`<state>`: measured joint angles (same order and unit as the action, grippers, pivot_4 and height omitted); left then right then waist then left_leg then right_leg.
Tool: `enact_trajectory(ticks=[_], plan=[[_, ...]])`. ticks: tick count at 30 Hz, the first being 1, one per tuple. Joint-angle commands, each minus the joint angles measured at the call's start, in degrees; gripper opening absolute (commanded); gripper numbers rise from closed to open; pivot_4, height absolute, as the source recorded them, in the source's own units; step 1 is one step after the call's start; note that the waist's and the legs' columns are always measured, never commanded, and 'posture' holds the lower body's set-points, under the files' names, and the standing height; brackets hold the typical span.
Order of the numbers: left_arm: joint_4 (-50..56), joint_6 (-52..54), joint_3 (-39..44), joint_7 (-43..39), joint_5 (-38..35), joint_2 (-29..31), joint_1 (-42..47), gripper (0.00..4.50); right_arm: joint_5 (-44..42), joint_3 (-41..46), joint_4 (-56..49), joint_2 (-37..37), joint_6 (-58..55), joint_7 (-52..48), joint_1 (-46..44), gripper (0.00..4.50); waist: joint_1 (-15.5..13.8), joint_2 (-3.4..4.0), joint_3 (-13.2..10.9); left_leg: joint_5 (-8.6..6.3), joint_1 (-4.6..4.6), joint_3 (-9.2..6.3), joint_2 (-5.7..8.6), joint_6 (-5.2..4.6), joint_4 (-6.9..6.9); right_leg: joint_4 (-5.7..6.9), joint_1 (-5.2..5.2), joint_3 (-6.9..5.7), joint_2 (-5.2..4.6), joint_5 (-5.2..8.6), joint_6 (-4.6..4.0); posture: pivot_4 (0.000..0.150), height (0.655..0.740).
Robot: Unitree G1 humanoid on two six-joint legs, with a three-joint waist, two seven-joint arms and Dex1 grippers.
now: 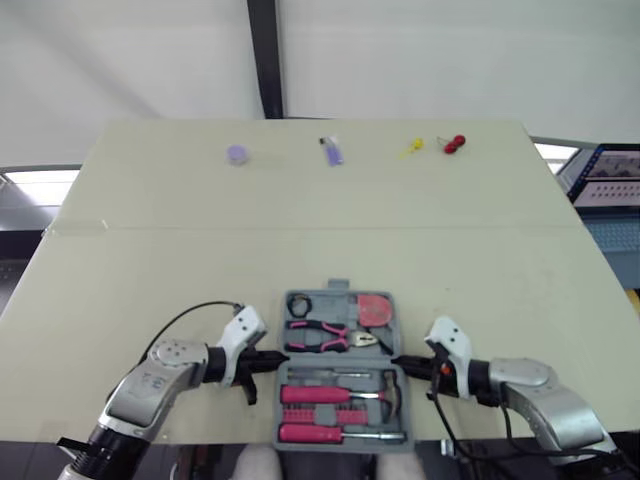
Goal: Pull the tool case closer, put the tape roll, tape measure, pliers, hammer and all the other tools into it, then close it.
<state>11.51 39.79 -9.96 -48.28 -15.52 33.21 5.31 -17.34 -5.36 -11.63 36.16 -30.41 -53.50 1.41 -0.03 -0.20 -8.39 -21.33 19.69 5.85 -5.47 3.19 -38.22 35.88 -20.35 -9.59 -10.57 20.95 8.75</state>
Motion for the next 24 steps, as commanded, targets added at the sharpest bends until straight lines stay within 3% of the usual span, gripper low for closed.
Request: enact_trajectory(ticks=[1, 24], plan=[[-0.32, -0.85, -1.28, 0.36, -0.15, -1.21, 0.17, 0.00, -1.28, -0.98, -1.66, -1.37, 0.71, -0.15, -0.95, 0.02, -0.10, 0.00, 0.00, 0.00, 0.00, 0.00, 0.00, 0.00, -0.01, 0.00, 0.00, 0.01, 0.00, 0.00, 0.00, 0.150, 0.7400], [-2.85, -3.99, -1.73, 1.38, 1.58, -2.49, 0.99, 0.00, -0.50, -0.93, -1.16, -1.30, 1.09, -0.34, -0.83, 0.02, -1.21, 0.00, 0.00, 0.00, -0.05, 0.14, 0.01, 0.00, -0.06, 0.00, 0.00, 0.18, 0.01, 0.00, 0.00, 0.150, 0.7400]])
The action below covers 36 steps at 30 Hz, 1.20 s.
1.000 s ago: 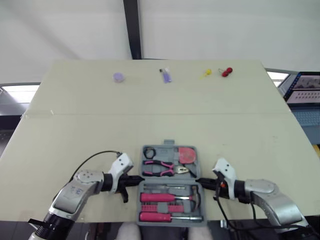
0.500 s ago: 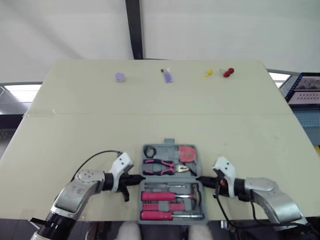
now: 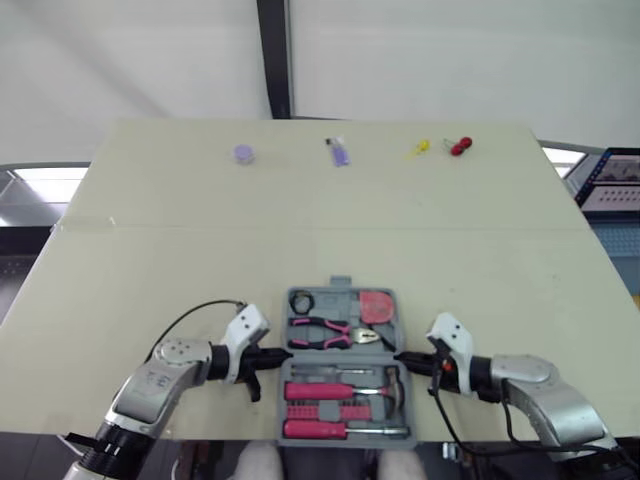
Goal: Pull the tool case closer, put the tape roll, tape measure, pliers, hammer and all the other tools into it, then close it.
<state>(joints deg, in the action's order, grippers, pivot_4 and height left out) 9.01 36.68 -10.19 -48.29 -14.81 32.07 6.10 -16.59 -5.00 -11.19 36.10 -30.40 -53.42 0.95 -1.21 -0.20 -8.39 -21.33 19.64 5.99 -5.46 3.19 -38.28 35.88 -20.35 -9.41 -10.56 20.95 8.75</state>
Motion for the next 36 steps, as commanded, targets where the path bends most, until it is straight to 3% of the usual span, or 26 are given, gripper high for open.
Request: enact_trajectory(ticks=[1, 19, 27, 30, 36], plan=[[-0.49, -1.06, -1.35, 1.59, 0.90, -1.58, 0.34, 0.00, -1.22, -1.28, -1.55, -1.26, 1.09, -0.46, -0.42, 0.02, -0.08, 0.00, 0.00, 0.00, -0.01, 0.02, 0.00, 0.00, 0.00, 0.00, 0.00, 0.01, 0.00, 0.00, 0.00, 0.150, 0.7400], [-1.02, -1.37, -1.12, 1.62, 1.89, -2.30, 0.63, 0.00, -0.67, -1.25, -1.29, -0.58, 1.19, -1.00, -0.57, 0.02, -0.29, 0.00, 0.00, 0.00, -0.01, 0.03, 0.01, 0.00, -0.01, 0.00, 0.00, 0.09, 0.00, 0.00, 0.00, 0.150, 0.7400], [-0.48, -1.91, 2.08, -1.42, 1.09, 3.79, -0.78, 0.00, -0.96, 2.42, 1.64, 5.83, 1.32, -4.75, -2.02, 0.02, -0.12, -0.01, -0.01, 0.00, 0.01, 0.06, 0.00, 0.00, 0.02, -0.01, -0.07, 0.10, 0.02, 0.00, 0.00, 0.150, 0.7400], [-2.20, -4.99, 4.35, -2.74, 1.12, 7.26, -0.76, 0.00, -3.62, 4.42, 2.23, 8.53, -1.64, -6.66, -2.56, 0.87, 0.03, 0.00, -0.01, 0.00, -0.01, 0.07, -0.02, 0.00, 0.11, -0.01, -0.14, 0.11, 0.07, 0.00, 0.00, 0.150, 0.7400], [6.64, -6.39, 6.59, -10.74, -6.50, 9.97, -4.29, 0.00, -13.83, 9.62, 7.76, 7.17, -18.22, -5.80, -10.27, 3.87, 0.02, -0.04, -0.06, 0.00, 0.06, 0.09, -0.02, 0.00, 0.06, -0.02, -0.22, 0.18, 0.07, 0.00, 0.00, 0.150, 0.7400]])
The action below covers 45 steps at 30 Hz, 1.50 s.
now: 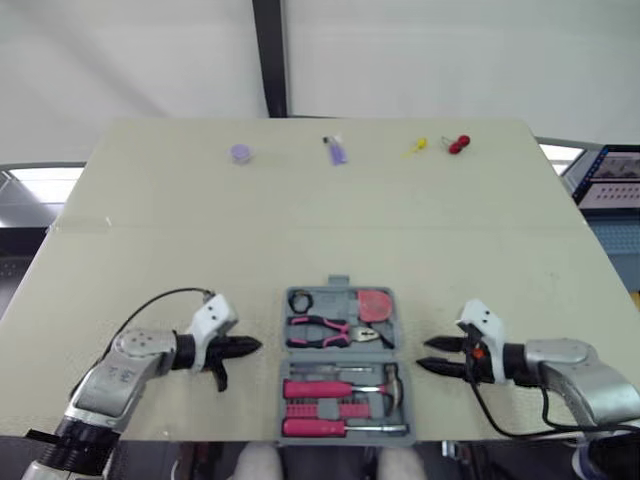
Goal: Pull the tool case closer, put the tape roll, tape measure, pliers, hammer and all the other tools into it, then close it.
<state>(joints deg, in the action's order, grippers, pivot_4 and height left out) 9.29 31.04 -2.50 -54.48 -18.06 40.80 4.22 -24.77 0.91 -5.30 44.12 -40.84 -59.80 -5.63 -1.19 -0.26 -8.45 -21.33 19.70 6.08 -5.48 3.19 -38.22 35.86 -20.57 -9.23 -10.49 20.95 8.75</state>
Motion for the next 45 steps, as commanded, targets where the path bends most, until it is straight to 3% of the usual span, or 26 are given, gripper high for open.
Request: enact_trajectory(ticks=[1, 5, 14, 29, 38, 45], plan=[[7.96, -0.52, -2.07, -5.64, -3.52, 1.89, -3.58, 0.00, -7.24, 4.05, 3.02, -1.41, -10.98, 0.88, -5.57, 4.35, -0.01, 0.02, -0.01, 0.00, 0.00, 0.01, 0.01, 0.00, 0.01, 0.00, 0.00, 0.02, 0.00, 0.00, 0.00, 0.150, 0.7400], [10.31, -0.15, -3.79, -7.11, -4.73, 2.05, -5.51, 0.00, -9.63, 4.14, 7.47, -3.64, -18.87, 3.18, -11.51, 4.44, -0.09, 0.06, -0.03, 0.00, 0.00, 0.00, -0.03, 0.00, 0.06, 0.00, -0.04, 0.03, 0.05, 0.00, 0.00, 0.150, 0.7400], [2.14, -11.40, -13.62, -4.93, 6.56, 0.23, -6.01, 0.00, -6.28, 2.97, 17.43, -11.86, -24.00, 13.81, -22.59, 4.44, -0.09, 0.12, 0.01, 0.00, 0.07, 0.03, -0.03, 0.00, 0.02, 0.03, -0.11, 0.04, 0.05, 0.00, 0.00, 0.150, 0.7400], [-5.35, -19.80, -15.33, -3.43, 9.60, 0.09, -5.85, 0.00, -11.53, 3.15, 12.07, -17.67, -25.33, 12.29, -20.07, 4.44, 1.20, 0.45, 0.39, 0.00, -0.22, 0.11, -0.04, 0.00, 0.17, 0.05, 0.03, 0.11, 0.05, 0.00, 0.00, 0.150, 0.7400], [-5.96, -20.56, -14.66, -2.50, 8.90, -0.57, -6.64, 0.00, -15.64, 5.00, 8.37, -16.49, -24.97, 8.64, -18.47, 4.44, 1.42, 0.53, 0.37, 0.00, -0.23, 0.11, -0.04, 0.00, 0.19, 0.05, 0.00, 0.13, 0.06, 0.00, 0.00, 0.150, 0.7400], [-3.71, -17.47, -10.66, -0.04, 4.27, -3.07, -9.49, 0.00, -19.08, 5.96, 5.18, -14.29, -24.75, 4.64, -17.98, 4.44, 1.40, 0.57, 0.34, 0.00, -0.23, 0.12, -0.04, 0.00, 0.19, 0.04, 0.00, 0.15, 0.06, 0.00, 0.00, 0.150, 0.7400]])
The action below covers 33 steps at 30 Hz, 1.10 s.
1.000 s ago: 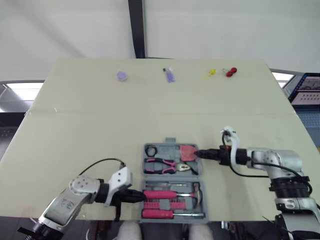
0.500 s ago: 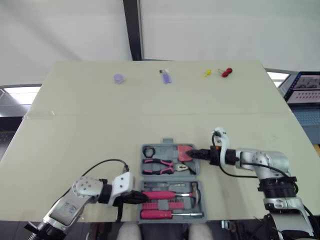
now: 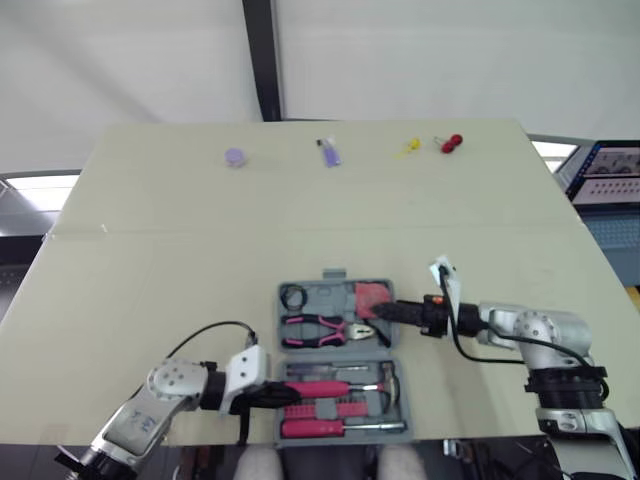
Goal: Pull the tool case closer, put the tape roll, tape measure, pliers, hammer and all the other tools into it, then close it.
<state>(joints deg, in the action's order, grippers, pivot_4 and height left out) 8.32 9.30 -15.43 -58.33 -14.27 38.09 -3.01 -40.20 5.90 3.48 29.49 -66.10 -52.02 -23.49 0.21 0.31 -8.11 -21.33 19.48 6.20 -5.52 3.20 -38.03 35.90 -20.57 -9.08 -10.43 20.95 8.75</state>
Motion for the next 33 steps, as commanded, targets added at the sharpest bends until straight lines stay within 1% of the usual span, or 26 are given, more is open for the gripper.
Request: enact_trajectory(ticks=[1, 4, 11, 17, 27, 33], plan=[[-2.11, 5.01, 2.90, 4.03, -0.44, -0.75, -2.74, 0.00, -4.13, 1.25, -3.87, 0.43, 0.55, -3.34, -0.19, 4.44, 0.01, 0.00, 0.00, 0.00, 0.00, 0.00, 0.00, 0.00, 0.00, 0.00, 0.00, 0.00, 0.00, 0.00, 0.00, 0.150, 0.7400], [-0.80, 5.91, 4.11, 4.93, -0.98, -1.01, -4.53, 0.00, -5.40, 1.43, -4.90, 1.42, 0.57, -4.74, -0.22, 4.44, 0.00, 0.00, -0.01, 0.00, 0.01, 0.00, 0.00, 0.00, 0.01, -0.01, -0.02, 0.00, 0.00, 0.00, 0.00, 0.150, 0.7400], [1.84, 8.72, 8.58, 6.74, -4.98, -1.68, -7.90, 0.00, -6.82, 1.15, -7.23, 4.59, 0.26, -6.85, 0.26, 4.44, 0.01, -0.01, -0.02, 0.00, 0.02, -0.01, -0.02, 0.00, 0.02, -0.01, -0.03, 0.00, 0.01, 0.00, 0.00, 0.150, 0.7400], [3.89, 11.11, 10.50, 8.02, -8.26, -3.47, -9.48, 0.00, -7.00, -0.41, -9.35, 6.99, 0.80, -9.08, 0.62, 4.44, -0.03, -0.04, -0.04, 0.00, 0.03, -0.01, -0.01, 0.00, 0.03, -0.04, -0.03, 0.01, 0.01, 0.00, 0.00, 0.150, 0.7400], [5.14, 13.38, 11.42, 9.22, -10.31, -5.81, -10.24, 0.00, -8.40, -3.17, -15.06, 11.17, 0.78, -12.73, 1.59, 4.44, -0.18, -0.08, -0.07, -0.01, 0.06, -0.03, -0.01, 0.01, 0.01, -0.08, -0.03, 0.00, 0.00, 0.00, 0.00, 0.150, 0.7400], [5.48, 14.39, 11.93, 9.67, -11.16, -6.62, -10.35, 0.00, -8.29, -5.11, -19.00, 15.51, 2.18, -15.98, 3.18, 4.44, -0.24, -0.21, -0.15, -0.01, 0.10, -0.04, 0.00, 0.01, -0.02, -0.13, -0.01, -0.01, 0.00, 0.00, 0.00, 0.150, 0.7400]])
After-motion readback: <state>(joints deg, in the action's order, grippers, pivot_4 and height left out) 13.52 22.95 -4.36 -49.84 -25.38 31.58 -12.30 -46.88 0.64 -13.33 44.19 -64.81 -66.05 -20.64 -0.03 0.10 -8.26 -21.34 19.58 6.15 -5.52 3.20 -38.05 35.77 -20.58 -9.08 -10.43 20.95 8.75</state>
